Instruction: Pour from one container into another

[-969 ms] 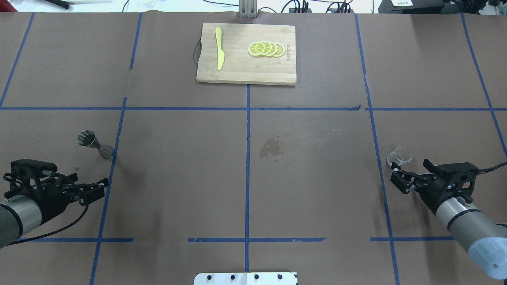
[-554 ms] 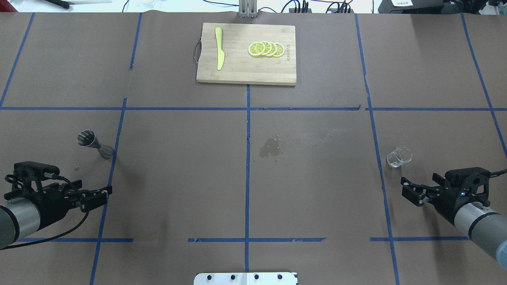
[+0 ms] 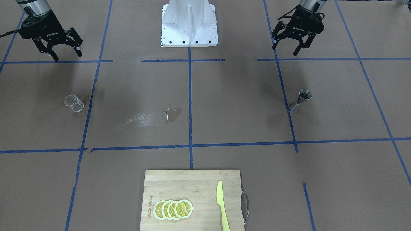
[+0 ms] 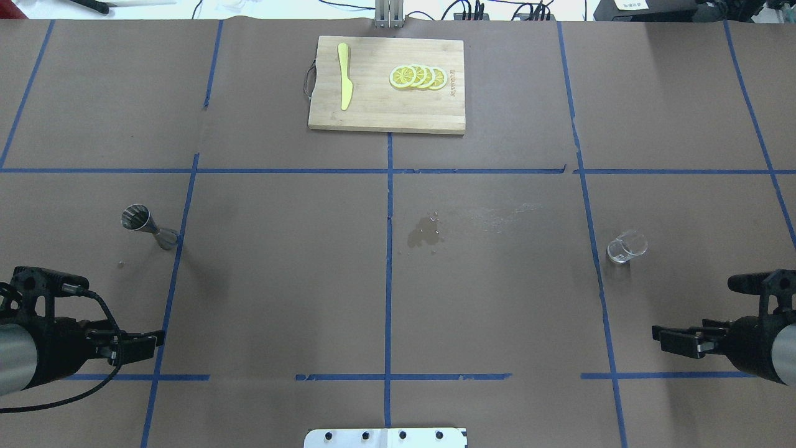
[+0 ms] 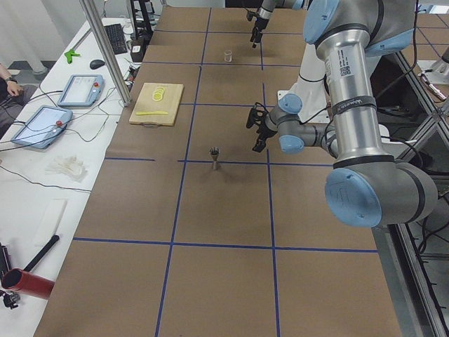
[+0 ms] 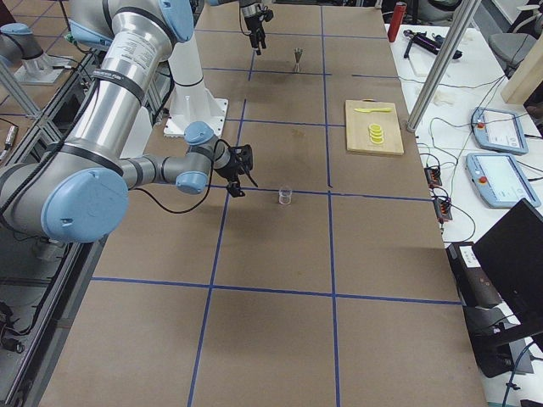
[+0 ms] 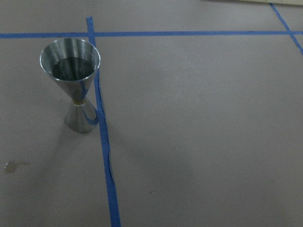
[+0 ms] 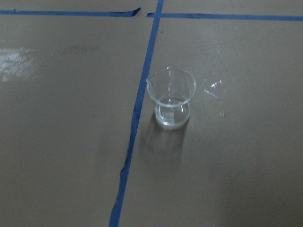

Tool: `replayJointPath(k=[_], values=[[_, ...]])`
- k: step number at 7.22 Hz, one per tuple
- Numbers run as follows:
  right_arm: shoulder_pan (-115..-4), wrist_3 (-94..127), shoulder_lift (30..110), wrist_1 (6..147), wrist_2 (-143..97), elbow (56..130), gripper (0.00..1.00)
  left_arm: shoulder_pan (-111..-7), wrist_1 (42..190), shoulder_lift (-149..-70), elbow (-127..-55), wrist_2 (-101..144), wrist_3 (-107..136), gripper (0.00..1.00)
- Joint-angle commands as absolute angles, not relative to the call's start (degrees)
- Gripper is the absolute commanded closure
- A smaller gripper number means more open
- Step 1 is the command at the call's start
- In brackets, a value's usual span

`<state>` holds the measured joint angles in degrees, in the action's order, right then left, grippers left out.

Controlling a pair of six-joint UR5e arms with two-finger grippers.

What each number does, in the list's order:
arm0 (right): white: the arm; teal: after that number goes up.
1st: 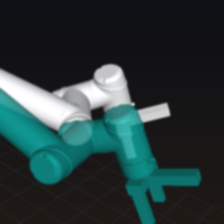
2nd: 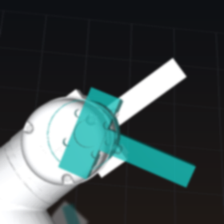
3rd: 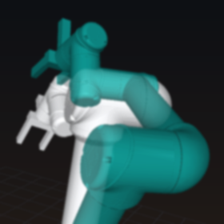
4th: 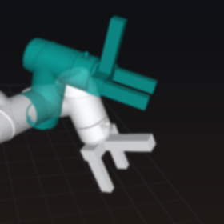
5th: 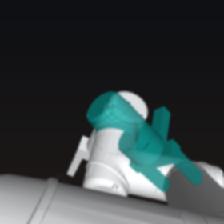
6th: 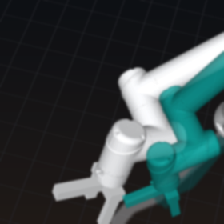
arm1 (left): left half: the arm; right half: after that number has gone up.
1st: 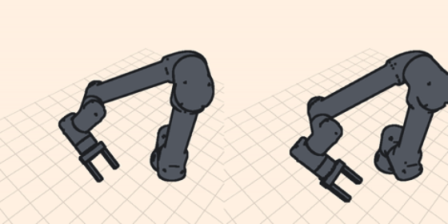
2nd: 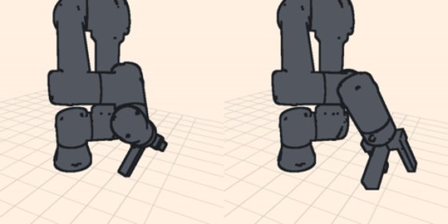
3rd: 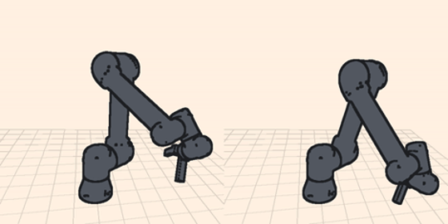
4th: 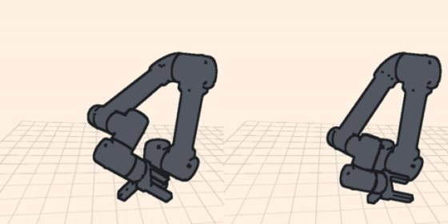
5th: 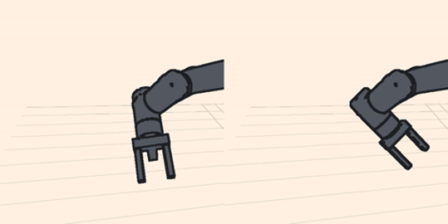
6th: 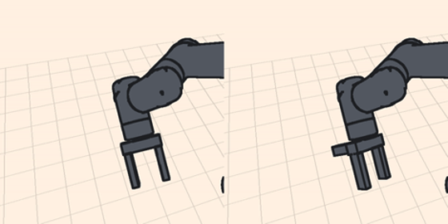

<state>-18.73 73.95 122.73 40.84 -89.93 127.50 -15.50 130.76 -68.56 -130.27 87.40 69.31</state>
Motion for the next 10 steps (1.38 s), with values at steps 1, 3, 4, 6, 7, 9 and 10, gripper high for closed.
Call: replayJointPath(k=[1,3,4,6,7,9,10], values=[[-30.9,72.3,120.5,56.8,-107.5,136.2,0.0,-16.5,120.7,-68.6,-135.8,93.9,69.3,0.0],[-43.8,56.1,112.7,76.1,-114.0,137.8,0.0,-19.9,115.7,-69.2,-137.9,98.9,68.2,0.0],[-50.8,47.1,106.8,87.5,-116.5,137.8,0.0,-22.6,112.1,-69.9,-139.1,102.2,64.4,0.0],[-59.1,29.2,95.7,105.9,-117.2,136.5,0.0,-32.6,101.6,-77.2,-139.1,102.8,51.8,0.0],[-63.1,23.2,91.2,110.4,-117.4,134.1,0.0,-37.9,95.1,-83.4,-138.3,103.0,45.2,0.0],[-69.2,13.9,88.8,110.0,-121.9,127.3,0.0,-49.3,86.2,-94.3,-133.2,111.1,32.7,0.0],[-73.6,7.2,87.2,110.0,-125.6,122.9,0.0,-55.4,86.0,-95.7,-129.8,116.2,26.1,0.0]])
